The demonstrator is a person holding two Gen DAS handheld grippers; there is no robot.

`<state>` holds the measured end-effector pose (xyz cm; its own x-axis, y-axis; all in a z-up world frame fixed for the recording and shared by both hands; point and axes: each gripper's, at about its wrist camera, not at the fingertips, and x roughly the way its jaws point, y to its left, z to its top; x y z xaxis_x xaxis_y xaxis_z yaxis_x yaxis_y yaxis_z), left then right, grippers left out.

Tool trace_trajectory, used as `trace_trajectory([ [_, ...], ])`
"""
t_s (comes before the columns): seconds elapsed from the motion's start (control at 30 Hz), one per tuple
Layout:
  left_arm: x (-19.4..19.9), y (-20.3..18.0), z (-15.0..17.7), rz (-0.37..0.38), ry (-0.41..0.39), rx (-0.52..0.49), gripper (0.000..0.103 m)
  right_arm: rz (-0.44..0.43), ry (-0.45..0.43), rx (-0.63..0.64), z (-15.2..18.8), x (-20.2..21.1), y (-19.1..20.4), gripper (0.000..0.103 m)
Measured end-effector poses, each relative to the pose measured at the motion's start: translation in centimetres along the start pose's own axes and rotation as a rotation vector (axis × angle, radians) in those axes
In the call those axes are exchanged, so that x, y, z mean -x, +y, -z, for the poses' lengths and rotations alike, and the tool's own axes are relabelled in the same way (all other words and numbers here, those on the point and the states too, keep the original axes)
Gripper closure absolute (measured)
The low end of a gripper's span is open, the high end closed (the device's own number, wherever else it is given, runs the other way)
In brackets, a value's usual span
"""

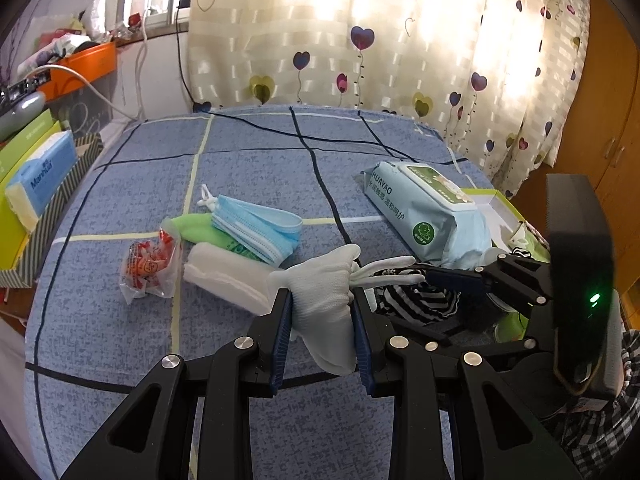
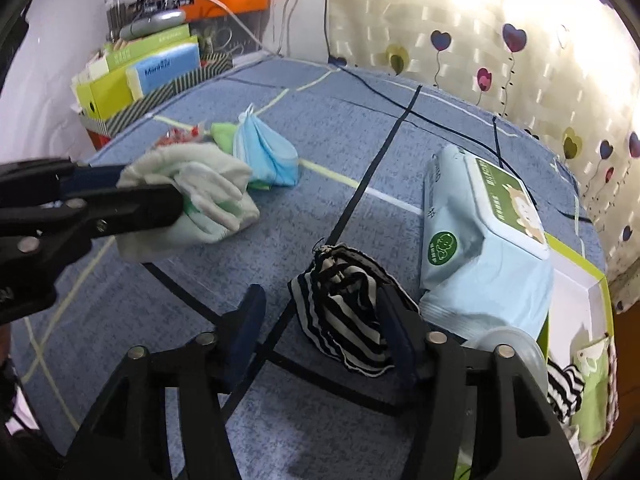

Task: Organize soft objects
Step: 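Lift the white glove and striped cloth and carry both toward the white box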

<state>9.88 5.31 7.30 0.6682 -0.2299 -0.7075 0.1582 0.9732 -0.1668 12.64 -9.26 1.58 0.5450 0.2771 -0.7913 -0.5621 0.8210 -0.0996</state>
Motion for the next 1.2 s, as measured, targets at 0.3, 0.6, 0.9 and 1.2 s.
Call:
trace_trajectory([
  [0.3,-0.6,0.3,0.0,0.001,0.011,0.003,0.076,0.144,0.051,0.076,-0.2,-1.9,0.7,0.045],
  [0.6,-1.0,0.3,-0.4,0.002,0.017,-0.001,0.076,0.132,0.028,0.052,-0.2,-2.1,0.4,0.081],
  [0.9,-0.6,-0.2,-0.7,0.003,0.007,-0.01,0.076,-0.007,-0.073,-0.104,-0.5,0.7,-1.3,0.088],
  [1.2,0.9,-1.8,-1.7,0.013,-0.026,-0.038,0.076,-0.048,-0.153,-0.174,-1.0,3.9,-2.0,0.088],
])
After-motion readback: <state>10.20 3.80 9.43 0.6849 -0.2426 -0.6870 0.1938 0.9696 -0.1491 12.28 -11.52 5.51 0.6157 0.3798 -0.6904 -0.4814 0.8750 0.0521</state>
